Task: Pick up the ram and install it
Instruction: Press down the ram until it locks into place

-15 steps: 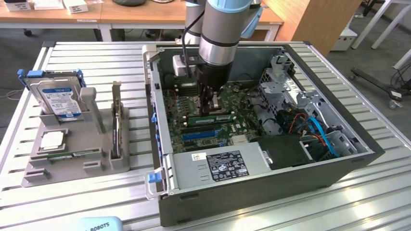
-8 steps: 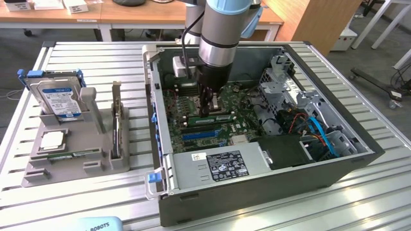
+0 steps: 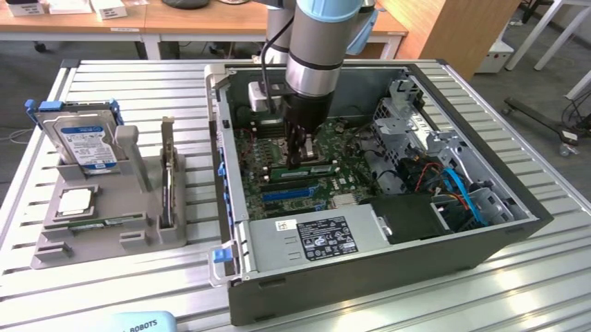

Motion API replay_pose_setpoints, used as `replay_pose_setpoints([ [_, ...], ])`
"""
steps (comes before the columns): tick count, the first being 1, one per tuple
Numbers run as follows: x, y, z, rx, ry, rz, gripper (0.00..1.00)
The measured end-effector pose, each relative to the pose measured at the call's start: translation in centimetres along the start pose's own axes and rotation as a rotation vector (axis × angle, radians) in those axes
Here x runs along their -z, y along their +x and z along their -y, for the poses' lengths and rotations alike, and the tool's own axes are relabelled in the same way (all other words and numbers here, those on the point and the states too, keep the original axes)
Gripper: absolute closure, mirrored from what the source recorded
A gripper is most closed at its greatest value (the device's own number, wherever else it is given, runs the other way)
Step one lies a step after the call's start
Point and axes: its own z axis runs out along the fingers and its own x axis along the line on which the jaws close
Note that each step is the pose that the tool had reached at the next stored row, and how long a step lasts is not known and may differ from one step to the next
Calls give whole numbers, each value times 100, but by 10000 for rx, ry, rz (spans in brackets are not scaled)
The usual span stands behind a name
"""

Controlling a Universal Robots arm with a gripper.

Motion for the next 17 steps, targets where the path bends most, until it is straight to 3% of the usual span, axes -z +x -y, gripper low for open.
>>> replay_pose_setpoints([
  [17, -39, 0, 0, -1, -2, -4, 90],
])
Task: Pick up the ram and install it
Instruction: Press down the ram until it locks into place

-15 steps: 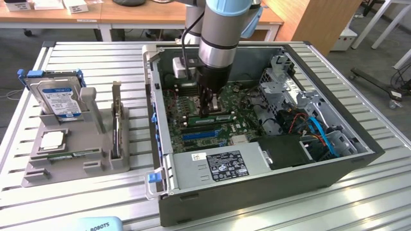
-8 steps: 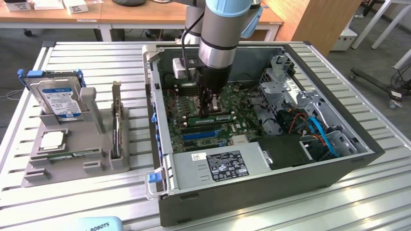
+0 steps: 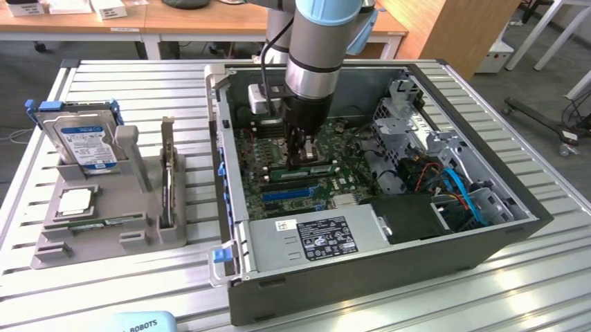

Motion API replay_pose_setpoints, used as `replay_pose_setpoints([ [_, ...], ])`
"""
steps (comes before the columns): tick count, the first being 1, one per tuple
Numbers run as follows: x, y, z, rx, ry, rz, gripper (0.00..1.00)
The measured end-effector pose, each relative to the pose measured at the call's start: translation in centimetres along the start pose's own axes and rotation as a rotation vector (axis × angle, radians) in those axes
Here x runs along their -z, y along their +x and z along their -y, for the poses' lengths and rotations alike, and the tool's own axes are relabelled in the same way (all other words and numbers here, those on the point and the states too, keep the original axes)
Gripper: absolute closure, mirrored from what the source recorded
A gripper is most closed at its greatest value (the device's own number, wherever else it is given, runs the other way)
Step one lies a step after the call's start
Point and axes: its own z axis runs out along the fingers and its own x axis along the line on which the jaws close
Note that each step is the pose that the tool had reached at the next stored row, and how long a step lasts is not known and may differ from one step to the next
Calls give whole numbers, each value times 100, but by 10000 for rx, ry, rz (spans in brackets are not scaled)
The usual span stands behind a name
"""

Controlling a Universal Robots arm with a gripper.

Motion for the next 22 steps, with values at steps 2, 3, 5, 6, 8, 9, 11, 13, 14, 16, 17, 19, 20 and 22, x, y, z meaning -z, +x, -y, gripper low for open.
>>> replay_pose_setpoints([
  [2, 0, 0, 0, 0, 0, 0, 90],
  [3, -1, 0, 0, 0, 0, 1, 90],
  [5, -4, 0, 0, 0, 0, 1, 90],
  [6, -6, 0, 0, 0, 0, 1, 90],
  [8, -7, 0, 0, 1, 1, 3, 90],
  [9, -7, -1, 1, 0, 1, 2, 90],
  [11, -8, -1, 1, 0, 1, 2, 90],
  [13, -10, 0, 0, 0, 1, 1, 90],
  [14, -10, 0, 0, 0, 0, 1, 90],
  [16, -10, -1, 1, 0, 1, 1, 90],
  [17, -11, -1, 1, 0, 2, 2, 90],
  [19, -11, -1, 1, 0, 1, 2, 90],
  [20, -12, -1, 1, 0, 1, 2, 90],
  [22, -15, -1, 0, 0, 1, 3, 90],
])
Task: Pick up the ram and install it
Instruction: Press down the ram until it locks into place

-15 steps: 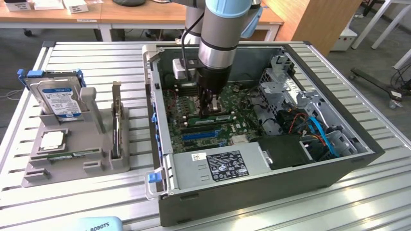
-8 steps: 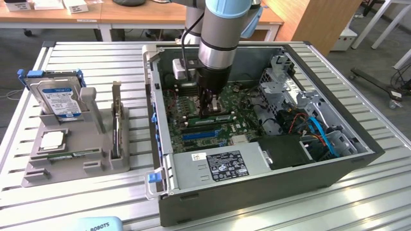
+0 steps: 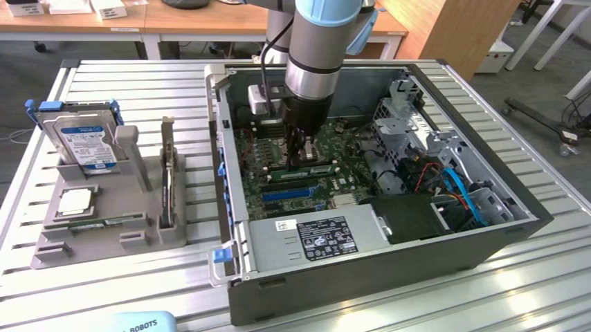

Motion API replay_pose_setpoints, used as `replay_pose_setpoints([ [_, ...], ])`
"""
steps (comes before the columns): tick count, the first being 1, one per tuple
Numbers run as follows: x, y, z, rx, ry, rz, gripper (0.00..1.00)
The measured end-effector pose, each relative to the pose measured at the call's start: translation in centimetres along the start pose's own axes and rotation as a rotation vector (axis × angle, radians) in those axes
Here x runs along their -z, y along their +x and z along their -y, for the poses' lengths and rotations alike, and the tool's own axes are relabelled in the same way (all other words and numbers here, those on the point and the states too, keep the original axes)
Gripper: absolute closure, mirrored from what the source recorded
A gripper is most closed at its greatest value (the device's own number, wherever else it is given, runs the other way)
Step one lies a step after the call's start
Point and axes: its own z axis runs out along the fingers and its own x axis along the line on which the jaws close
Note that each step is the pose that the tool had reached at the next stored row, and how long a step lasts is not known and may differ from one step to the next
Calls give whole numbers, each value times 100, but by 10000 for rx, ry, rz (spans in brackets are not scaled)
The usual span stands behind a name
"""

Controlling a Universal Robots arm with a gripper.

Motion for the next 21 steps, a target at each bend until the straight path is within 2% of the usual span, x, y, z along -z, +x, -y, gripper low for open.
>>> replay_pose_setpoints([
  [21, 9, -2, 2, 1, 9, 11, 90],
])
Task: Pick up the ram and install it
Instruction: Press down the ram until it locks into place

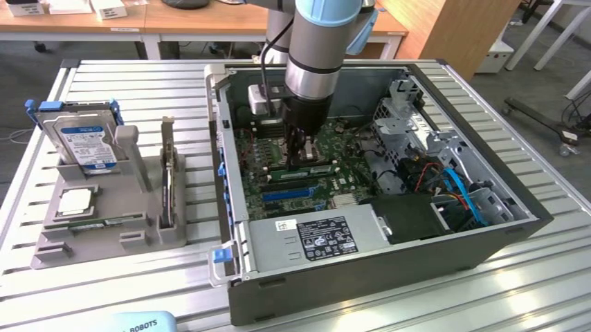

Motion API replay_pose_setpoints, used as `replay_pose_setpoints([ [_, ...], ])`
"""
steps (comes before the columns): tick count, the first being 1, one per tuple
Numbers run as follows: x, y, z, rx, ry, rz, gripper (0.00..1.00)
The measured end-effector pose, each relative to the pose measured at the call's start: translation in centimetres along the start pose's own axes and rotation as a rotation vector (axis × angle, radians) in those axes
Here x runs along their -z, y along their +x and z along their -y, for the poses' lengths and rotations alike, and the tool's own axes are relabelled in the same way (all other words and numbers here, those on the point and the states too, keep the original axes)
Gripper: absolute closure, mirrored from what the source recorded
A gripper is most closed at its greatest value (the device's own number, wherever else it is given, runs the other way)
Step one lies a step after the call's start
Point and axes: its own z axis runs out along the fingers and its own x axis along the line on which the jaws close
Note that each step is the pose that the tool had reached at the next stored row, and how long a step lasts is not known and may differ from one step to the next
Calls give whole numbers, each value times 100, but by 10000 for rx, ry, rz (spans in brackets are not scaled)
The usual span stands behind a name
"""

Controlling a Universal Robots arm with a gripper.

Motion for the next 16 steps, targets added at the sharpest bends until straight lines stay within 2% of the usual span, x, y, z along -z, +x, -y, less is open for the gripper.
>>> replay_pose_setpoints([
  [16, 188, 7, -7, -2, -9, -13, 90],
])
